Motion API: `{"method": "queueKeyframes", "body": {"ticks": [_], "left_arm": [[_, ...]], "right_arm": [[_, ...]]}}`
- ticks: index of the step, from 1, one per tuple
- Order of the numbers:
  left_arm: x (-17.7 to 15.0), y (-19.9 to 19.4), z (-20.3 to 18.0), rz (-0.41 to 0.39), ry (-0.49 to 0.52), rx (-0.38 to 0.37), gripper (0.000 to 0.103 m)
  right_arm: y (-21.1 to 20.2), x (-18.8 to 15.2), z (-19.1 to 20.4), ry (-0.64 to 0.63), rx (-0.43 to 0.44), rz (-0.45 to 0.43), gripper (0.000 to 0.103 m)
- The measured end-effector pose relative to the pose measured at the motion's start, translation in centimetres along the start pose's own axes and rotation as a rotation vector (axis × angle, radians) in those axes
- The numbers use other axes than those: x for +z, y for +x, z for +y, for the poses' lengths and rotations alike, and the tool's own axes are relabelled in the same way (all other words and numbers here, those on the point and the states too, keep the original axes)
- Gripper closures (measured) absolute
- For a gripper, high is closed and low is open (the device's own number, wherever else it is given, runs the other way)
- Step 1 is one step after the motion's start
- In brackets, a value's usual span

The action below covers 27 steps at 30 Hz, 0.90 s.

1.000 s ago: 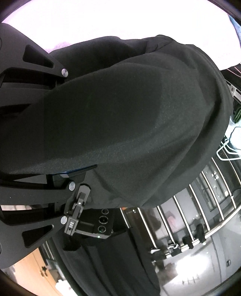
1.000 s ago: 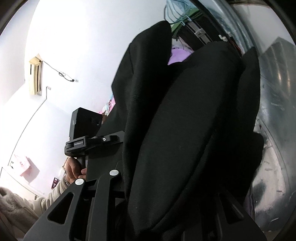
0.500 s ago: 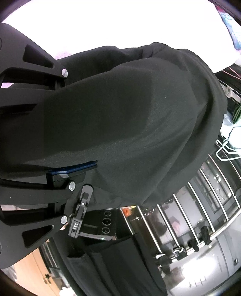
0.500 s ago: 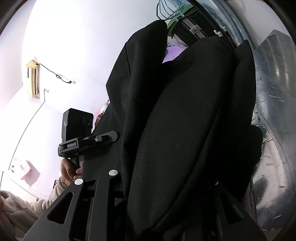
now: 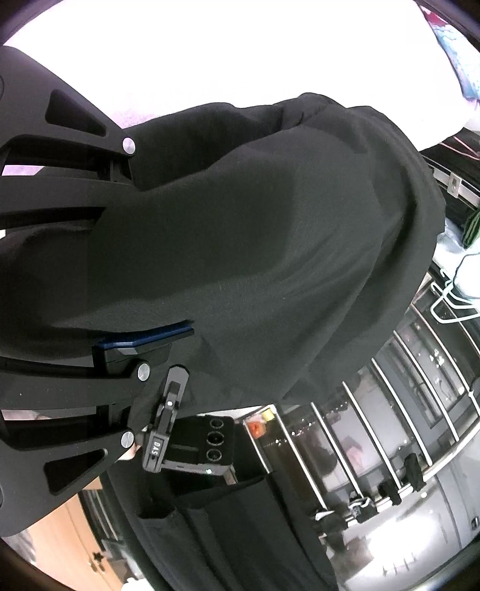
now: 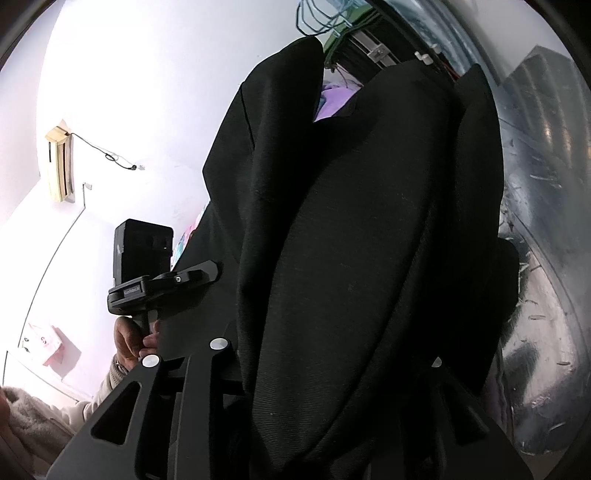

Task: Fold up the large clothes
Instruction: 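Lift the folded jacket with both tools and carry it along the bed, then lower the folded jacket onto the bed corner and open both tools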

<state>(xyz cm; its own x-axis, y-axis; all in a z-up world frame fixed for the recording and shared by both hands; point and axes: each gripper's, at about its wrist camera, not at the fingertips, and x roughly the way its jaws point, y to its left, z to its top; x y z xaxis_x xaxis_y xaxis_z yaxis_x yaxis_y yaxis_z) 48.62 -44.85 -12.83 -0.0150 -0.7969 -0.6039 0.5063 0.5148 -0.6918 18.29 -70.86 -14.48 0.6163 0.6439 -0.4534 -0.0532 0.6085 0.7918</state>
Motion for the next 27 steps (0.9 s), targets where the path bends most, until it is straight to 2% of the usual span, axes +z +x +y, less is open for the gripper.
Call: {"method": "queueKeyframes", "body": {"ticks": [9, 11, 12, 13, 16, 21, 23, 24, 27], "left_arm": [[0.0, -1.1, 0.2, -0.004, -0.004, 0.023, 0.066], [0.1, -1.3, 0.0, -0.006, -0.003, 0.036, 0.065], [0.1, -1.5, -0.1, -0.010, -0.004, 0.046, 0.059], [0.2, -1.7, -0.2, -0.016, -0.002, 0.070, 0.052], [0.3, -2.6, 0.0, -0.043, -0.006, 0.120, 0.039], [0.3, -3.8, 0.2, -0.070, -0.019, 0.144, 0.031], [0.2, -4.1, 0.1, -0.077, -0.023, 0.155, 0.027], [0.1, -4.2, 0.0, -0.081, -0.024, 0.159, 0.023], [-0.2, -4.8, -0.5, -0.094, -0.017, 0.182, 0.019]], "right_arm": [[0.3, -0.2, -0.6, 0.019, -0.013, -0.003, 0.068], [0.2, -0.2, -0.7, 0.023, -0.031, -0.006, 0.063], [0.1, -0.2, -0.8, 0.029, -0.053, -0.012, 0.052], [0.0, -0.2, -1.0, 0.039, -0.077, -0.019, 0.046], [-0.4, -0.4, -1.2, 0.053, -0.106, -0.030, 0.035], [-1.6, -0.5, -0.8, 0.050, -0.140, -0.055, 0.029], [-2.2, -0.6, -0.4, 0.046, -0.166, -0.064, 0.022], [-2.4, -0.7, -0.2, 0.045, -0.182, -0.069, 0.017], [-3.5, -0.8, 0.8, 0.016, -0.267, -0.092, 0.011]]}}
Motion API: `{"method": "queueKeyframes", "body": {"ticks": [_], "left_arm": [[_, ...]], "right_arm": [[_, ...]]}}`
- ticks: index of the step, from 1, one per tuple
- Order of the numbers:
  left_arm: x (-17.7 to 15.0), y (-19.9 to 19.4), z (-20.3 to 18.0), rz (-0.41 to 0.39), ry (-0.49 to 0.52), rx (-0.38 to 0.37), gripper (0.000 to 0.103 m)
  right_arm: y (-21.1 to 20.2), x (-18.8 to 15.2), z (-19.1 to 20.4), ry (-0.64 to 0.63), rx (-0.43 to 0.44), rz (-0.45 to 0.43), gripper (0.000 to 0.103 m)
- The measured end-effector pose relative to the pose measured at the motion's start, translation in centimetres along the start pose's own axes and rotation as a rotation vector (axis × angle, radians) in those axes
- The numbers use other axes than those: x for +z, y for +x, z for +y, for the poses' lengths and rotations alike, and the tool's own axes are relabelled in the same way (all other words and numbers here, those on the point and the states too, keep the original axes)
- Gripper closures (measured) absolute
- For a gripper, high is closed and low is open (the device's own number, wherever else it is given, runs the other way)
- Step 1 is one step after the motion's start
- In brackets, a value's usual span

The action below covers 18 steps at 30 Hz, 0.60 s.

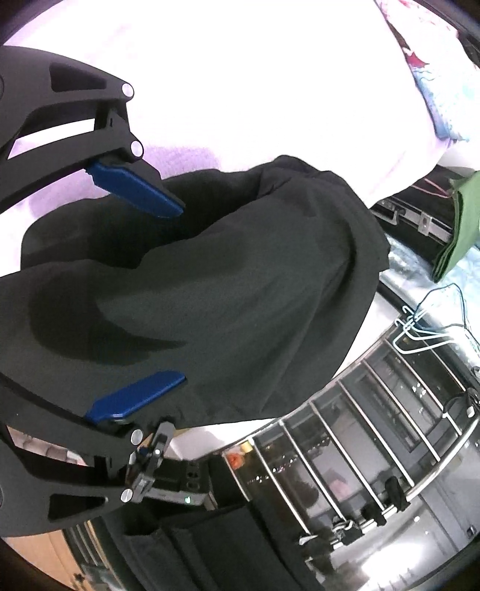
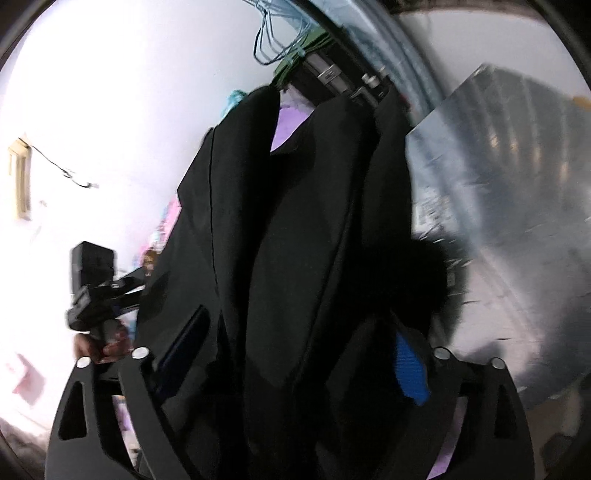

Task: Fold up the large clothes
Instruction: 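Lower the folded jacket onto the bed corner and open both tools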

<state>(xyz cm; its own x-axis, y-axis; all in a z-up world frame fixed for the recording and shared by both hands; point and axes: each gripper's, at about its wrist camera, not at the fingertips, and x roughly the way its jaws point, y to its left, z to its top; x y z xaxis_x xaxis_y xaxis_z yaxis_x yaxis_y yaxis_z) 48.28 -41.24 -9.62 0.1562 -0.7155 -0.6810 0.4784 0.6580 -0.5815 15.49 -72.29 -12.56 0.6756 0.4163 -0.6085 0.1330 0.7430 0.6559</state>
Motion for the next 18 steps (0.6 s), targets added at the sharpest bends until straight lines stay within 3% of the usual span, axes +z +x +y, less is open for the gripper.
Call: {"method": "queueKeyframes", "body": {"ticks": [7, 18], "left_arm": [[-0.9, -2.6, -1.0, -0.063, 0.014, 0.078, 0.007], [-5.1, -7.5, -4.4, -0.140, 0.080, 0.184, 0.006]], "right_arm": [[-3.1, -0.8, 3.0, -0.069, -0.149, -0.066, 0.007], [-7.2, -5.1, 9.1, -0.159, -0.352, -0.149, 0.006]]}}
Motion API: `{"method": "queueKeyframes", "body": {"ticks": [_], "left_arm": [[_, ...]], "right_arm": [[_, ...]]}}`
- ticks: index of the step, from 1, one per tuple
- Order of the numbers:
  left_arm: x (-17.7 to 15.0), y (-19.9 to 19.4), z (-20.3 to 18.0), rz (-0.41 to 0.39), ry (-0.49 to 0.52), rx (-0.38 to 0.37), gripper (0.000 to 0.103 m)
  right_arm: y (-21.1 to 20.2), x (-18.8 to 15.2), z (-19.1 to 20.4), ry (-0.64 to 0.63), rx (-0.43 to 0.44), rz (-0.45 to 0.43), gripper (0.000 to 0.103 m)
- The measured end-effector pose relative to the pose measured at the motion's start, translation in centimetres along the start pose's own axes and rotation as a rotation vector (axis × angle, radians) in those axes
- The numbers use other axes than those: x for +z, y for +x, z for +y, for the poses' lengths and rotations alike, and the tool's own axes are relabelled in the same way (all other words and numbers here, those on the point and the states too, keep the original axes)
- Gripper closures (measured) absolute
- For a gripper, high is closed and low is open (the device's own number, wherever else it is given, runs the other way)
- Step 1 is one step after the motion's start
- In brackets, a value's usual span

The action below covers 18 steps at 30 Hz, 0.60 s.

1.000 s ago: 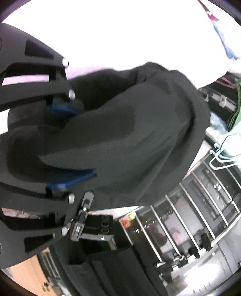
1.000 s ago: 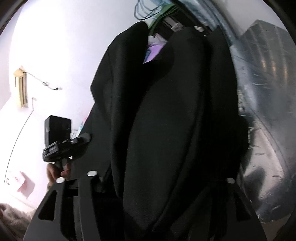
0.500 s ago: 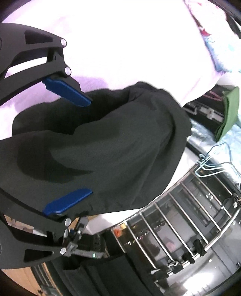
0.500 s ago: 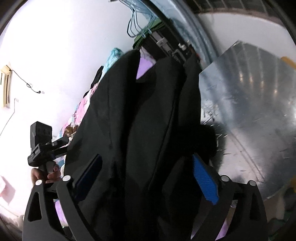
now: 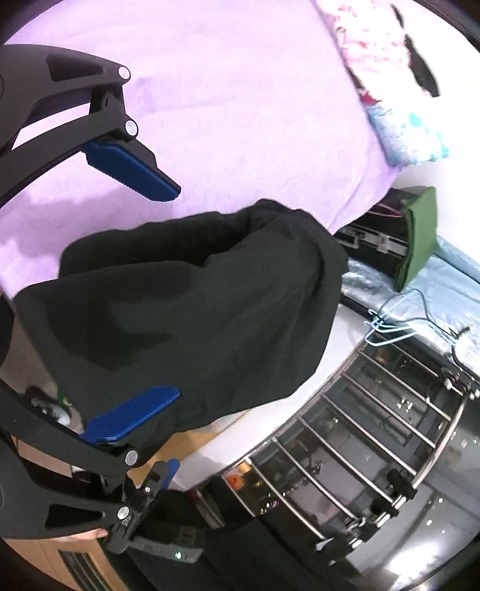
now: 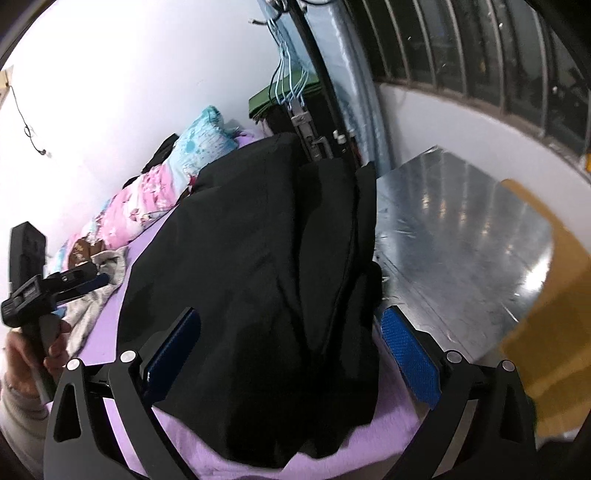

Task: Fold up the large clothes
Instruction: 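Lower the folded jacket onto the bed corner and open both tools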

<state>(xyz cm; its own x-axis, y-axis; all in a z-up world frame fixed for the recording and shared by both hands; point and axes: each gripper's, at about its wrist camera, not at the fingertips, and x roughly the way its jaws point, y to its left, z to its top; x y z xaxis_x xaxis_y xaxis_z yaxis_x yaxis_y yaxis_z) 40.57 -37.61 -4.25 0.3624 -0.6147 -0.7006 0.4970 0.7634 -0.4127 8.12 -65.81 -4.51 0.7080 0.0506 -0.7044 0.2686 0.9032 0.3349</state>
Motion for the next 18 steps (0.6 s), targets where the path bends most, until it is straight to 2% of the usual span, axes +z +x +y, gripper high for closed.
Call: {"method": "queueKeyframes", "body": {"ticks": [6, 11, 15, 18], "left_arm": [[-3.5, -5.2, -3.5, -0.084, 0.089, 0.080, 0.006], [-6.9, -9.5, -5.8, -0.134, 0.129, 0.099, 0.006], [-9.8, -12.5, -7.2, -0.138, 0.148, 0.150, 0.006], [-11.8, -14.4, -7.9, -0.145, 0.161, 0.154, 0.006]], "right_arm": [[-4.1, -3.7, 3.9, -0.050, -0.075, -0.059, 0.006], [-8.1, -7.7, 7.2, -0.070, -0.096, -0.103, 0.006], [-10.7, -10.1, 9.6, -0.068, -0.127, -0.129, 0.006], [-12.5, -11.8, 11.3, -0.064, -0.140, -0.152, 0.006]]}}
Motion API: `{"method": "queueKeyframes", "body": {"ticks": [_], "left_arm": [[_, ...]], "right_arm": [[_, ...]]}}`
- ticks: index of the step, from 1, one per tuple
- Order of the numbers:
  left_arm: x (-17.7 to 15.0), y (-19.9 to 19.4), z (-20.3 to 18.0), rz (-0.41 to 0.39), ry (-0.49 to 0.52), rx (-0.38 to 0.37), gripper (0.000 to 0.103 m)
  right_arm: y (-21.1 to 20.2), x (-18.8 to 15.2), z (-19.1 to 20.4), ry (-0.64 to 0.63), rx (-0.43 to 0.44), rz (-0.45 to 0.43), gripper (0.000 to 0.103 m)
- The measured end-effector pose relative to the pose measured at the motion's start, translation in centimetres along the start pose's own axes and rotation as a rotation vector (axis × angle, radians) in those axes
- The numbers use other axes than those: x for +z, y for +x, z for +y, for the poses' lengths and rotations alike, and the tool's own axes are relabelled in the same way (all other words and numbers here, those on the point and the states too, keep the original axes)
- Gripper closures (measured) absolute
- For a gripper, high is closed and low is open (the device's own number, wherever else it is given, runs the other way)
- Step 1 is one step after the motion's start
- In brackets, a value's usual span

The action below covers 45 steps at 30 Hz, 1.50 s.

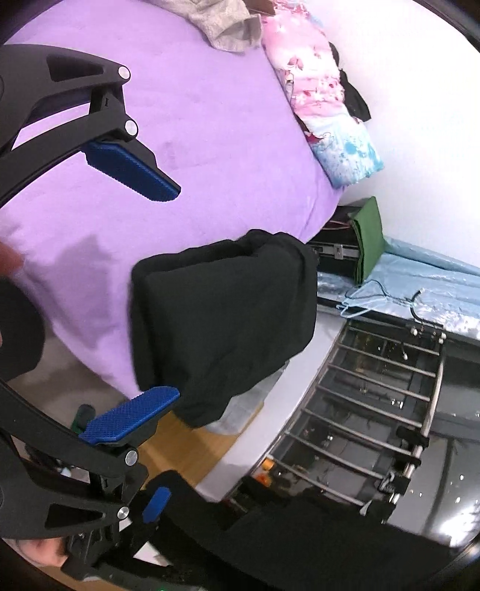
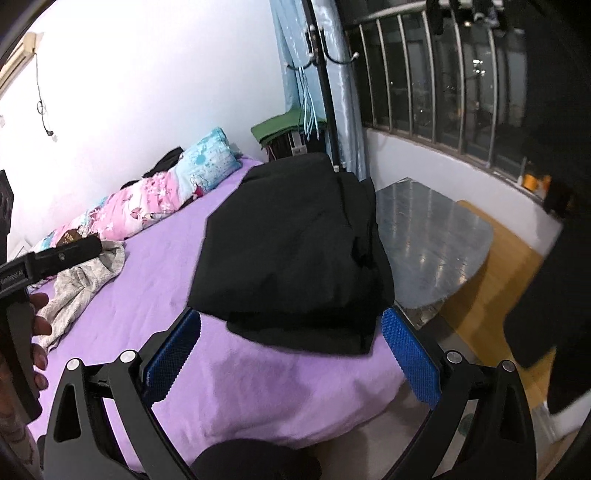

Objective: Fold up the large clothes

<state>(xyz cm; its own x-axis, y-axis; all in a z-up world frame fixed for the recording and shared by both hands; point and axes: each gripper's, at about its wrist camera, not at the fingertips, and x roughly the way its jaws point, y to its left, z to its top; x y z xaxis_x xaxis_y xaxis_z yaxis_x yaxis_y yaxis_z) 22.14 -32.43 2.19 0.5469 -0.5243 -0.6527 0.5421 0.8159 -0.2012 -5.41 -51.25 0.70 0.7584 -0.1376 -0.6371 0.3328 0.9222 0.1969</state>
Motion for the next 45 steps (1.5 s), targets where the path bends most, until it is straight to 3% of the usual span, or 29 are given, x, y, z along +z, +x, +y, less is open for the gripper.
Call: {"method": "queueKeyframes", "body": {"ticks": [8, 15, 45], "left_arm": [[-3.7, -5.5, -1.4, -0.033, -0.009, 0.011, 0.006], [-5.2, -7.9, -3.1, -0.047, 0.014, 0.000, 0.006], [-7.0, -10.5, -4.7, -0.056, 0.032, 0.002, 0.006]], "right_arm": [[-4.7, -3.0, 2.5, 0.003, -0.039, -0.033, 0.006], [-7.4, -5.1, 4.3, -0.024, -0.061, -0.054, 0.006], [-9.6, -5.8, 6.3, -0.060, -0.032, -0.074, 0.006]]}}
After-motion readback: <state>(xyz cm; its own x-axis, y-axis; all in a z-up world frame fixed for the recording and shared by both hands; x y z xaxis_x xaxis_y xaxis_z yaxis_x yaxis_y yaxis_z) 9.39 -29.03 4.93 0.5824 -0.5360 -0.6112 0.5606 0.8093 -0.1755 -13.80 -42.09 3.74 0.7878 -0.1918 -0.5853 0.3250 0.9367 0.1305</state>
